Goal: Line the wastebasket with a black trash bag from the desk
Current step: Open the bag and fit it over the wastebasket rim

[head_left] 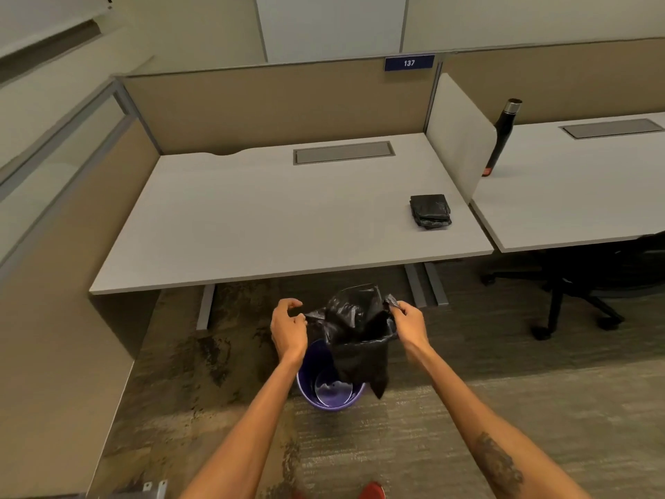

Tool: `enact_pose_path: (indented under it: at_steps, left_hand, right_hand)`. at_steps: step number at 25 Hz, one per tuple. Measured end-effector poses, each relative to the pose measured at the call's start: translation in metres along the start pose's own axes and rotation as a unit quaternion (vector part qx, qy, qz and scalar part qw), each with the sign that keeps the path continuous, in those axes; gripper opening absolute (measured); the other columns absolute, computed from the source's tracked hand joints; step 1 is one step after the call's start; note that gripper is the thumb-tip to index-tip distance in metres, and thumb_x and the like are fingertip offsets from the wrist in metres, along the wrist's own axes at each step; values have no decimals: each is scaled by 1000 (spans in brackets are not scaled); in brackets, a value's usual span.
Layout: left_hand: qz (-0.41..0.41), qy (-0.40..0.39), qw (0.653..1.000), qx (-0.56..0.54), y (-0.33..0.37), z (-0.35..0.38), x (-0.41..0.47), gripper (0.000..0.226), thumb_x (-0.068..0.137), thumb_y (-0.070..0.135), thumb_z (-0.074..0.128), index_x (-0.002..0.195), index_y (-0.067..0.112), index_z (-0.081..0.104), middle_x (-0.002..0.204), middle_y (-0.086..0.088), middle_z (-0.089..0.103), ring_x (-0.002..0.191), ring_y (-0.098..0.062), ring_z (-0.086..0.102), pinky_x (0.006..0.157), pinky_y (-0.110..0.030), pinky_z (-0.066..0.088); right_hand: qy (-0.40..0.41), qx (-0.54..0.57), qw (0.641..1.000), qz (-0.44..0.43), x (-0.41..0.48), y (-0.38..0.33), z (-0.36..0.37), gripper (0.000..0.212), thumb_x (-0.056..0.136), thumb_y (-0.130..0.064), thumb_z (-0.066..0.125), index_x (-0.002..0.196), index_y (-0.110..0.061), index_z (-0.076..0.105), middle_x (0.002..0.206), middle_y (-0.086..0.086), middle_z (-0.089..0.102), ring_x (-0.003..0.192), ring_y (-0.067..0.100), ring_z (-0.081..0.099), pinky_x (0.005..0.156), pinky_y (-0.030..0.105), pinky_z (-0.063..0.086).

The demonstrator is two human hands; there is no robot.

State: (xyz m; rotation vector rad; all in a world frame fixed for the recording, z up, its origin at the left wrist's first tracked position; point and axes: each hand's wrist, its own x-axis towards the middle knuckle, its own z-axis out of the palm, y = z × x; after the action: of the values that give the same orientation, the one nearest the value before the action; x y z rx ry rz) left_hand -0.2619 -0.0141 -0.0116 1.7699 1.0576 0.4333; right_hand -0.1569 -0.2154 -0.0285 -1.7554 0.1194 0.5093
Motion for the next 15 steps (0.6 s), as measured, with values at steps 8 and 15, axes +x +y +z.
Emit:
enact_pose_path:
  at_steps: [8, 15]
  left_hand:
    - [89, -148, 975, 142, -34, 18, -13, 17, 83, 48, 72, 86, 32, 74, 147, 10, 44, 145, -20, 29, 115, -49, 25]
    - [47, -207, 970, 117, -30, 12, 17, 46, 89, 61, 56, 70, 25, 79, 162, 3, 34, 155, -22, 8, 120, -58, -1]
  right_hand:
    - [-38, 156, 979, 126, 1, 11, 35, 14, 93, -22, 66, 88, -13, 76, 88, 11, 78, 82, 24, 74, 75, 36, 56]
    - [-235, 16, 971, 43, -5, -10, 23, 20, 93, -29, 68, 87, -10, 71, 76, 6, 71, 69, 16, 68, 65, 27, 53]
